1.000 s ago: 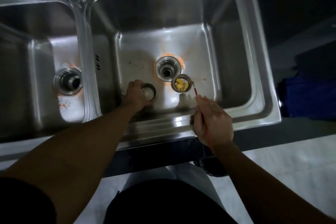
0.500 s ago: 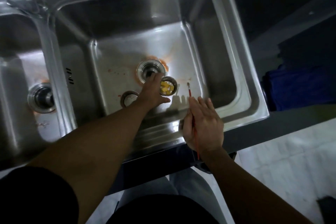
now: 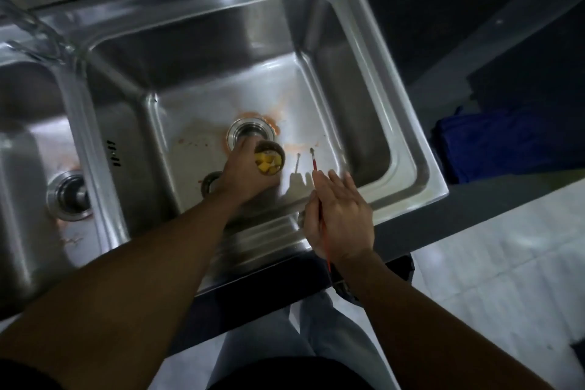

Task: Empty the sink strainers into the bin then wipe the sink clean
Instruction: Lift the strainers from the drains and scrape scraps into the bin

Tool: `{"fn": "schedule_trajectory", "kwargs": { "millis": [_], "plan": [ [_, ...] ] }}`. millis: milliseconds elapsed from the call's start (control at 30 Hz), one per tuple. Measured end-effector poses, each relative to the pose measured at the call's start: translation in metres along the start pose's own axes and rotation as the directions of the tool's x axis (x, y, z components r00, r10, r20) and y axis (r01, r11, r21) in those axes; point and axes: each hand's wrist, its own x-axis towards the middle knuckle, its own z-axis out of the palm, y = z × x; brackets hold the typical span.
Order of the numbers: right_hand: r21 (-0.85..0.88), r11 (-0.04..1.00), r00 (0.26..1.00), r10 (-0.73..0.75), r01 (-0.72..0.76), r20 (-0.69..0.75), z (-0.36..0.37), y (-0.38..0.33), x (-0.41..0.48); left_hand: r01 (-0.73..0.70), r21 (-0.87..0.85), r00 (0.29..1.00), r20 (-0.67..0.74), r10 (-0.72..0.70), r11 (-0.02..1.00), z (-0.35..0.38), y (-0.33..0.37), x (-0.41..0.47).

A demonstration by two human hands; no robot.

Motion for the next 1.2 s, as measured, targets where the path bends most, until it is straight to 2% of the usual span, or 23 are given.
{"fn": "schedule_trajectory", "kwargs": {
  "millis": [133,233,300,433,567,733,800,967,1200],
  "plan": [
    [0.098,0.995,0.999,0.032,-0.031,-0.009,-0.014,-0.008,0.003,-0.018,-0.047,1.0,-0.026,0.016,0.999,-0.022,0.018,-0.034],
    [0.351,0.925,0.987,0.162,-0.144,-0.021,-0.033,-0.012,0.007,-0.031,-0.061,1.0,-0.006,0.031,0.998,-0.029,0.041,-0.061],
    [0.481,0.864,0.974,0.211,-0.149,-0.078,-0.047,-0.006,0.002,-0.057,-0.079,0.998,-0.005,0.056,0.995,-0.029,0.059,-0.077],
    [0.572,0.816,0.935,0.263,-0.084,-0.238,-0.08,0.025,-0.04,-0.202,-0.096,0.979,-0.052,0.198,0.975,-0.017,0.104,-0.105],
    [0.643,0.754,0.824,0.447,-0.137,-0.349,-0.102,0.079,-0.096,-0.356,-0.102,0.934,0.001,0.358,0.929,0.018,0.151,-0.126],
    [0.709,0.671,0.649,0.641,-0.216,-0.409,-0.123,0.143,-0.161,-0.49,-0.119,0.847,0.167,0.504,0.863,0.093,0.199,-0.164],
    [0.754,0.613,0.605,0.7,-0.236,-0.379,-0.127,0.162,-0.184,-0.492,-0.109,0.825,0.26,0.502,0.864,0.124,0.206,-0.176],
    [0.821,0.456,0.508,0.825,-0.342,-0.247,-0.119,0.206,-0.236,-0.365,-0.014,0.84,0.426,0.336,0.931,0.198,0.2,-0.19],
    [0.839,0.327,0.616,0.787,-0.434,0.011,-0.078,0.223,-0.299,-0.389,0.063,0.814,0.491,0.311,0.919,0.279,0.173,-0.177]
  ]
}}
